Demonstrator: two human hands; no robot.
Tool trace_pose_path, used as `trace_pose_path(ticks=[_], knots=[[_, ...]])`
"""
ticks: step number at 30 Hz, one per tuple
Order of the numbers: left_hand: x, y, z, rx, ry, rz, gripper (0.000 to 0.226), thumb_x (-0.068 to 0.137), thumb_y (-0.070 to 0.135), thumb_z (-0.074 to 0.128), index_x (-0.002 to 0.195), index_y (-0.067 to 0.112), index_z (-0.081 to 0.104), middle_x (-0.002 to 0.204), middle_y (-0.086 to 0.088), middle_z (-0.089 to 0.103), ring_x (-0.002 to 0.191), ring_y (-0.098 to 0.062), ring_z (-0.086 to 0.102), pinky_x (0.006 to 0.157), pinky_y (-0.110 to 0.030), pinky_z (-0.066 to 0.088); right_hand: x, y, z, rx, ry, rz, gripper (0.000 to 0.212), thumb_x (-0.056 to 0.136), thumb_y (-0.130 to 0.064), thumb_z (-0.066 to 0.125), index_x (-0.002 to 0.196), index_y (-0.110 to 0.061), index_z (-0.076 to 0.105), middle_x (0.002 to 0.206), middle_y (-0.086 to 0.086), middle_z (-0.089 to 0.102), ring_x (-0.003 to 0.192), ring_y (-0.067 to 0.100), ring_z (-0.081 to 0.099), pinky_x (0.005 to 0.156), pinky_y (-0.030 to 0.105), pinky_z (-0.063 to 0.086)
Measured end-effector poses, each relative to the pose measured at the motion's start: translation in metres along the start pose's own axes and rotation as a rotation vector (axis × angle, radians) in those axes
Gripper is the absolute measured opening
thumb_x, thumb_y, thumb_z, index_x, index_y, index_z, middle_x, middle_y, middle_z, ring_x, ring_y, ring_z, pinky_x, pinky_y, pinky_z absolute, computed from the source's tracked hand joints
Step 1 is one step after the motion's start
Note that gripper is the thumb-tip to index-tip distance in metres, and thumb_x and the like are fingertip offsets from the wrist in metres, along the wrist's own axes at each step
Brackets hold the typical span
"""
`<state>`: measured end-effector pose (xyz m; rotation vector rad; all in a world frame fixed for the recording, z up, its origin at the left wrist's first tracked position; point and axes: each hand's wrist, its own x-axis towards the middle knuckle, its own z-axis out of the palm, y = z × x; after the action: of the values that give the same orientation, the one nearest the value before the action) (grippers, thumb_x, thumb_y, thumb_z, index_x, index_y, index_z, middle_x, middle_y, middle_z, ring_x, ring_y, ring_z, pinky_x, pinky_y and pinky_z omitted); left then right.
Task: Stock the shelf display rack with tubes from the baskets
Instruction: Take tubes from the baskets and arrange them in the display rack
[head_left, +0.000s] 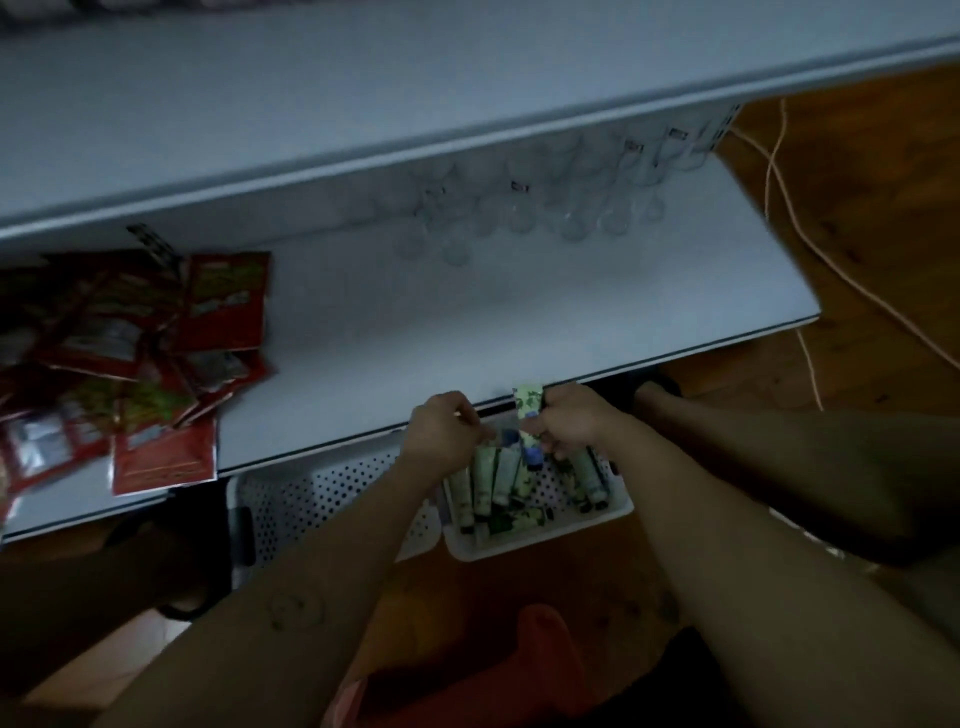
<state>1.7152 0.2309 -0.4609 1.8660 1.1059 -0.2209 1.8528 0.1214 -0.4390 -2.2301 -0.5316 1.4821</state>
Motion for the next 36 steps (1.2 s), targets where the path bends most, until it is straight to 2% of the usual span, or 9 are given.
trace_pose_path(ticks=[5, 8, 11, 15, 21, 24, 26, 29, 36], knots=[[-0.035, 0.009, -0.05, 0.023, 0.065, 0.1, 0.023, 0.082, 0.023, 0.075, 0.096, 0.009, 0.063, 0.089, -0.007, 0.066, 0.058, -0.006, 0.056, 0.045, -0.015, 0.043, -0.041, -0.045, 0.006, -0.059, 0.066, -0.182, 0.02, 0.091, -0.024, 0.063, 0.09, -0.005, 0.059, 0.082, 0.013, 0.066, 0.068, 0.019, 0.064, 0.06, 0.03, 0.055], [-0.055, 0.02, -0.081, -0.014, 0.117, 0.111, 0.02, 0.086, 0.024, 0.071, 0.097, 0.009, 0.063, 0.087, -0.002, 0.06, 0.063, -0.003, 0.051, 0.044, -0.009, 0.039, -0.062, -0.062, 0.006, -0.119, 0.077, -0.26, 0.022, 0.091, -0.024, 0.064, 0.094, -0.003, 0.06, 0.081, 0.013, 0.066, 0.066, 0.019, 0.064, 0.064, 0.033, 0.055], [-0.076, 0.039, -0.112, -0.004, 0.18, 0.161, 0.015, 0.088, 0.024, 0.068, 0.095, 0.011, 0.064, 0.089, -0.001, 0.056, 0.072, -0.012, 0.051, 0.057, -0.023, 0.043, -0.086, -0.083, 0.004, -0.156, 0.122, -0.372, 0.019, 0.091, -0.024, 0.064, 0.09, -0.005, 0.059, 0.077, 0.01, 0.065, 0.066, 0.019, 0.064, 0.066, 0.036, 0.056], [-0.11, 0.073, -0.149, 0.004, 0.254, 0.298, 0.017, 0.088, 0.032, 0.067, 0.081, 0.017, 0.064, 0.076, 0.003, 0.058, 0.065, -0.008, 0.05, 0.05, -0.023, 0.038, -0.121, -0.117, -0.001, -0.187, 0.264, -0.553, 0.03, 0.088, -0.03, 0.066, 0.096, -0.001, 0.064, 0.086, 0.017, 0.069, 0.077, 0.029, 0.065, 0.068, 0.043, 0.054], [-0.158, 0.124, -0.207, -0.118, 0.498, 0.461, 0.031, 0.084, 0.037, 0.071, 0.086, 0.008, 0.061, 0.072, -0.008, 0.068, 0.06, -0.019, 0.065, 0.047, -0.028, 0.051, -0.183, -0.18, -0.014, -0.292, 0.43, -0.83, 0.021, 0.083, -0.031, 0.071, 0.093, -0.014, 0.063, 0.084, 0.0, 0.067, 0.074, 0.016, 0.061, 0.06, 0.027, 0.046], [-0.175, 0.145, -0.235, -0.154, 0.482, 0.517, 0.034, 0.079, 0.032, 0.077, 0.093, 0.006, 0.06, 0.08, -0.01, 0.069, 0.065, -0.018, 0.068, 0.056, -0.028, 0.057, -0.203, -0.205, -0.021, -0.261, 0.545, -0.902, 0.014, 0.078, -0.028, 0.074, 0.077, -0.021, 0.062, 0.07, -0.005, 0.067, 0.058, 0.008, 0.06, 0.044, 0.014, 0.038], [-0.183, 0.156, -0.252, -0.063, 0.463, 0.528, 0.035, 0.074, 0.026, 0.082, 0.095, 0.007, 0.062, 0.084, -0.009, 0.069, 0.076, -0.021, 0.069, 0.069, -0.039, 0.059, -0.211, -0.219, -0.027, -0.197, 0.583, -0.958, 0.009, 0.079, -0.025, 0.072, 0.079, -0.02, 0.064, 0.068, -0.004, 0.067, 0.058, 0.008, 0.061, 0.042, 0.011, 0.037], [-0.191, 0.168, -0.273, 0.009, 0.488, 0.56, 0.027, 0.076, 0.019, 0.081, 0.093, 0.008, 0.063, 0.084, -0.008, 0.069, 0.076, -0.02, 0.066, 0.067, -0.036, 0.058, -0.225, -0.239, -0.035, -0.141, 0.523, -1.026, 0.006, 0.082, -0.019, 0.072, 0.082, -0.018, 0.066, 0.07, 0.0, 0.067, 0.052, -0.004, 0.057, 0.043, 0.008, 0.038], [-0.179, 0.187, -0.304, 0.154, 0.695, 0.59, 0.04, 0.082, 0.021, 0.075, 0.114, 0.006, 0.057, 0.099, -0.008, 0.063, 0.084, -0.023, 0.058, 0.069, -0.033, 0.046, -0.22, -0.28, -0.077, -0.09, 0.645, -0.984, 0.041, 0.08, -0.033, 0.076, 0.063, -0.011, 0.045, 0.058, 0.004, 0.046, 0.055, 0.017, 0.042, 0.056, 0.029, 0.036]])
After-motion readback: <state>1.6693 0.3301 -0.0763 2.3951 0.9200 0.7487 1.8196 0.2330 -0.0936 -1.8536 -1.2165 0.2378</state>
